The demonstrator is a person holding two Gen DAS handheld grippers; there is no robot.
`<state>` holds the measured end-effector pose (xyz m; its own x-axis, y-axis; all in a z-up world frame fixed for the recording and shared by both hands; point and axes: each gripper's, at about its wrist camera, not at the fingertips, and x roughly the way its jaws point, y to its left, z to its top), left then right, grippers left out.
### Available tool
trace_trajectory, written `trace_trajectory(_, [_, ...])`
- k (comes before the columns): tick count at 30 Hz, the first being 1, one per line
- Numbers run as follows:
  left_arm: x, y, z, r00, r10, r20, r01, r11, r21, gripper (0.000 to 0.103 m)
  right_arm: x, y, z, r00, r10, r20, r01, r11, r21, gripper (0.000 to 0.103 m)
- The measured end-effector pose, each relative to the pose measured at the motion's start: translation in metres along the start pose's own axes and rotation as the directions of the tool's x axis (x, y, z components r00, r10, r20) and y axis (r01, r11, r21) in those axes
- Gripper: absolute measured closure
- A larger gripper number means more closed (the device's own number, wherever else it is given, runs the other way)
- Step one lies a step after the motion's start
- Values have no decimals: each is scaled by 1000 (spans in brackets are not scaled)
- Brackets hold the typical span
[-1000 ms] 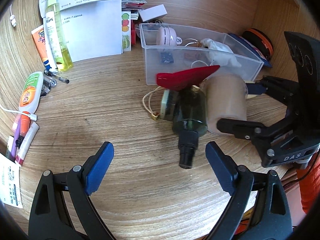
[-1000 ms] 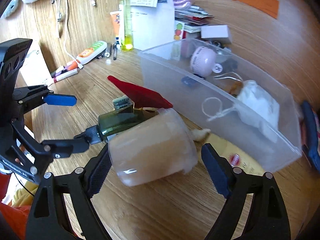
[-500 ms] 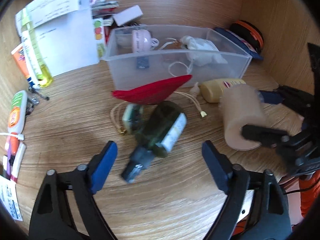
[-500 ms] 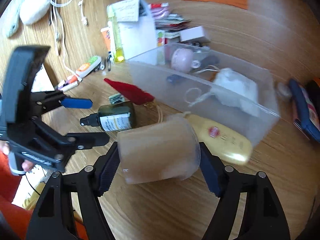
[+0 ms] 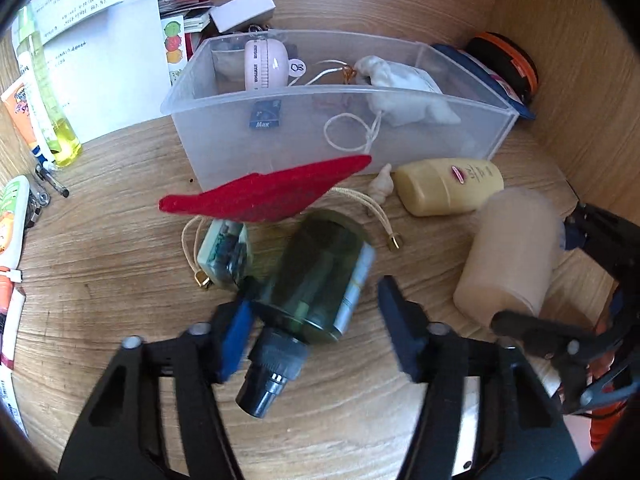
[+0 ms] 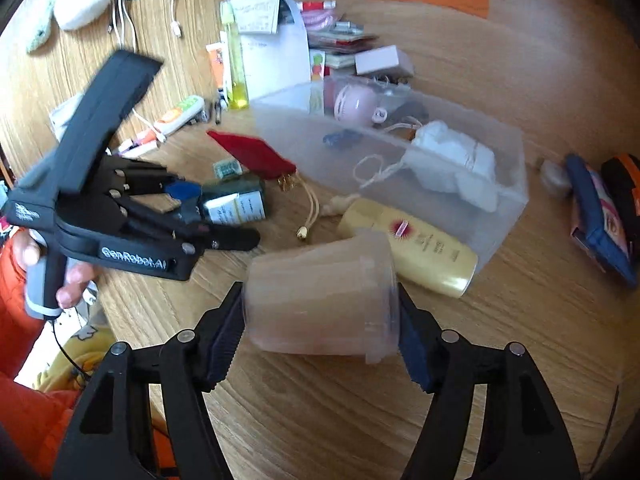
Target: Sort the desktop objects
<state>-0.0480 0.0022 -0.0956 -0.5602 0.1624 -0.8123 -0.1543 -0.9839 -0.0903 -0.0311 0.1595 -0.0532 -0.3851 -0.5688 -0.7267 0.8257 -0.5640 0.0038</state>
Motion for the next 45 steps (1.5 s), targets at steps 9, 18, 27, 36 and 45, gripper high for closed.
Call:
trace_trajectory(9, [-5,-3,-3,999,18,33,-19,1000,11,59,1,4,3,999,-26,44,26,1000,18,39])
trace_trajectory(18, [-35,-5,1,993,-1,120,-1,1000,15,60,-20,-5,15,996,-33,84,27,996,79,40])
trace_trajectory(27, [-67,-8,9,979,-15,204,11,1000,21,60,-48,-10,37,988,-83,134,72,994,83,40])
trace_trajectory(36, [-94,-7,30,961,-13,276,-2,999,52,60,-68,-18,63,974,-129,186,115,990,83,40])
trace_trajectory(45, [-109,6,60,946,-45,322,33,999,42,59,-75,-35,90,964,-135,228,113,988,109,40])
